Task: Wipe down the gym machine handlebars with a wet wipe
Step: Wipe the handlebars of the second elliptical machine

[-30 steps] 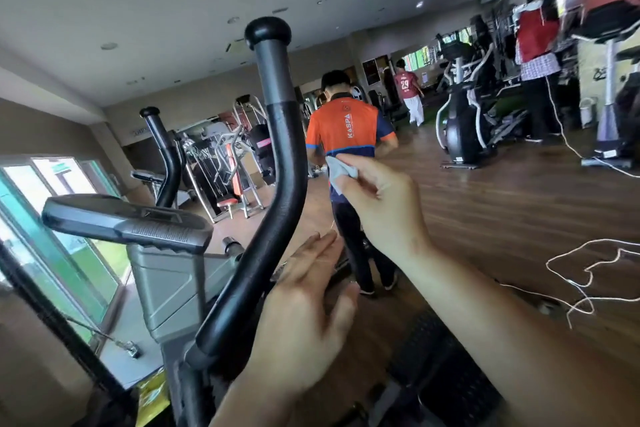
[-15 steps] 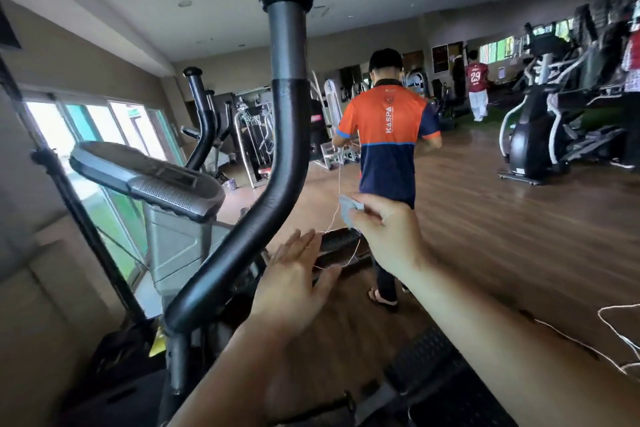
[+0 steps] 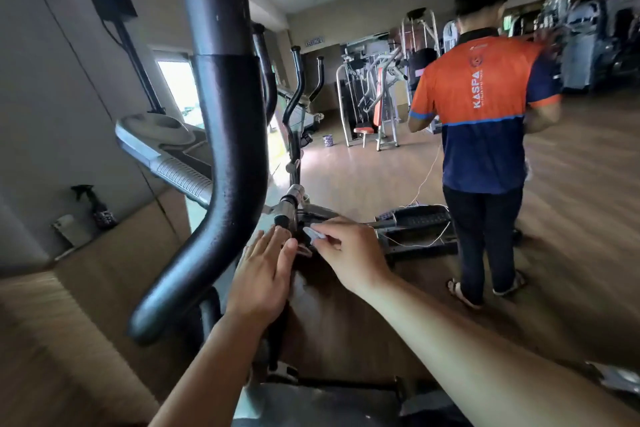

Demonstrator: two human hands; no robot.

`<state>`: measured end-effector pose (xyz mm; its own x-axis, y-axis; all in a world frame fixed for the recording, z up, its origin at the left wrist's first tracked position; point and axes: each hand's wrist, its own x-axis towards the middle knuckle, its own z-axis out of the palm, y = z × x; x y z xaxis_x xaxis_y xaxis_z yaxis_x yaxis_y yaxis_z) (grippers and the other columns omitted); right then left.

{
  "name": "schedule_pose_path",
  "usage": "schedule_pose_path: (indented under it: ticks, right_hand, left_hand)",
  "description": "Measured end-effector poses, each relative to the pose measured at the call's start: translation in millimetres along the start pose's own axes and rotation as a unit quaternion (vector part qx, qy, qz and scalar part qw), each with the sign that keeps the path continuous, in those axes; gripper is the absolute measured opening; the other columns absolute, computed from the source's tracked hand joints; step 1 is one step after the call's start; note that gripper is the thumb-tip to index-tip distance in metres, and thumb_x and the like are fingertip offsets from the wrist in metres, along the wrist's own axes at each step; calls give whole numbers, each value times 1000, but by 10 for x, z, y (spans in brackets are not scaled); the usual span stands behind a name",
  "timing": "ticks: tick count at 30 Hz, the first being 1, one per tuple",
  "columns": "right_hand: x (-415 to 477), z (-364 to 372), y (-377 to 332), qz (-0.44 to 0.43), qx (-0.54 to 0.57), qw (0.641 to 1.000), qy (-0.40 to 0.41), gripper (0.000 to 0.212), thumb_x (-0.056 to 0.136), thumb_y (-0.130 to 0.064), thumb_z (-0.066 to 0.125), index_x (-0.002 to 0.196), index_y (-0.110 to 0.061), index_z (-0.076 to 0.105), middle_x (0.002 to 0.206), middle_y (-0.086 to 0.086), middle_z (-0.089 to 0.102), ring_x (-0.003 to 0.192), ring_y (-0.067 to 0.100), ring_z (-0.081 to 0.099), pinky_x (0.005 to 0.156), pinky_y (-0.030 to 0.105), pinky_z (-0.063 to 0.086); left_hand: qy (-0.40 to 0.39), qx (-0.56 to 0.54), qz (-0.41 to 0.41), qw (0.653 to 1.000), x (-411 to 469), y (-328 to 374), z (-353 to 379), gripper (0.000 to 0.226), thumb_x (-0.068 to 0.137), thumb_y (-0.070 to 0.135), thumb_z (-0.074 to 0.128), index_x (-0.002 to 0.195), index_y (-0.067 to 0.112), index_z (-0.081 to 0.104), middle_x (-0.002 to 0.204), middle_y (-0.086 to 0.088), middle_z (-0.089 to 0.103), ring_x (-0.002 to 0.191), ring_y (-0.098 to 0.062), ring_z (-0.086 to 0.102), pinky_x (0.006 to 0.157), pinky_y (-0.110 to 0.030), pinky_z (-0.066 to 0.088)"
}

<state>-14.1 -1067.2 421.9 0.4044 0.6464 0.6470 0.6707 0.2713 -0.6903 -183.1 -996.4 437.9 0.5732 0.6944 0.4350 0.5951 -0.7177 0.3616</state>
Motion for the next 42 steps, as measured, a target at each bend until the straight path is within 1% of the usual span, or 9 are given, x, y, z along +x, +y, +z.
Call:
schedule_pose_path:
  ticks: [5, 10, 13, 16, 22, 26, 31, 37, 42]
  right_hand:
    - [192, 433, 188, -69, -12, 997, -35, 32, 90, -4, 72, 121, -8, 78, 117, 8, 79, 110, 23, 75, 104, 33, 55]
    - [225, 721, 310, -88, -6, 995, -50, 39, 98, -11, 66, 136, -7, 68, 141, 13, 69, 131, 27, 66, 112, 42, 52]
    - [-59, 705, 262, -78, 71, 991, -85, 49, 103, -20, 55, 151, -8, 54, 162, 8, 49, 152, 16, 44, 126, 34, 36]
    - [-212, 667, 318, -85, 146, 976, -139, 56, 104, -18, 54, 158, -10, 41, 171, 1, 31, 160, 8, 25, 131, 34, 24]
    - [-64, 698, 307, -59, 167, 973, -148, 58, 105, -24, 52, 159, -7, 38, 172, 3, 29, 162, 12, 21, 132, 42, 23]
    - [-477, 663, 331, -151, 167, 961, -163, 56, 105, -22, 47, 158, -4, 39, 171, 8, 30, 162, 16, 21, 131, 38, 24]
    - [0, 758, 422, -40, 196, 969, -145, 59, 105, -29, 44, 160, -12, 37, 173, -1, 26, 162, 8, 19, 131, 43, 24]
    - [-622, 810, 267, -84, 262, 954, -119, 60, 106, -21, 41, 162, -4, 27, 175, 6, 20, 164, 22, 16, 130, 49, 26]
    - [-282, 980, 224, 78, 339, 934, -83, 59, 107, -18, 41, 164, -14, 27, 175, -5, 18, 162, 4, 13, 133, 39, 19]
  left_hand:
    - [10, -75, -60, 995, 204, -107, 86, 60, 110, 51, 22, 159, 23, 40, 169, 3, 34, 159, -11, 22, 132, -36, 14]
    - [15, -292, -113, 949, 315, -257, 229, 84, 88, 84, 33, 155, 34, 46, 162, 13, 46, 153, -1, 36, 131, -41, 25]
    - [11, -371, -133, 919, 326, -332, 304, 93, 82, 91, 41, 155, 34, 48, 160, 14, 50, 150, -1, 41, 129, -41, 28]
    - [16, -376, -132, 917, 322, -332, 325, 94, 83, 90, 40, 157, 31, 44, 161, 12, 49, 150, -1, 40, 129, -40, 27]
    - [46, -323, -152, 933, 314, -266, 338, 57, 111, 51, 23, 160, 26, 39, 163, 8, 45, 152, -1, 38, 129, -36, 28]
    - [58, -308, -156, 937, 296, -205, 317, 53, 113, 47, 22, 158, 29, 43, 162, 9, 46, 149, 3, 39, 127, -27, 29]
    - [59, -334, -165, 926, 294, -228, 344, 66, 102, 55, 24, 158, 25, 43, 157, 13, 52, 146, 5, 44, 125, -24, 32]
    - [69, -301, -171, 936, 301, -156, 325, 68, 104, 61, 21, 157, 27, 45, 159, 11, 48, 146, 4, 42, 121, -15, 33]
    - [70, -302, -176, 934, 294, -165, 354, 54, 113, 39, 18, 156, 22, 46, 154, 11, 53, 134, 21, 43, 106, 0, 38]
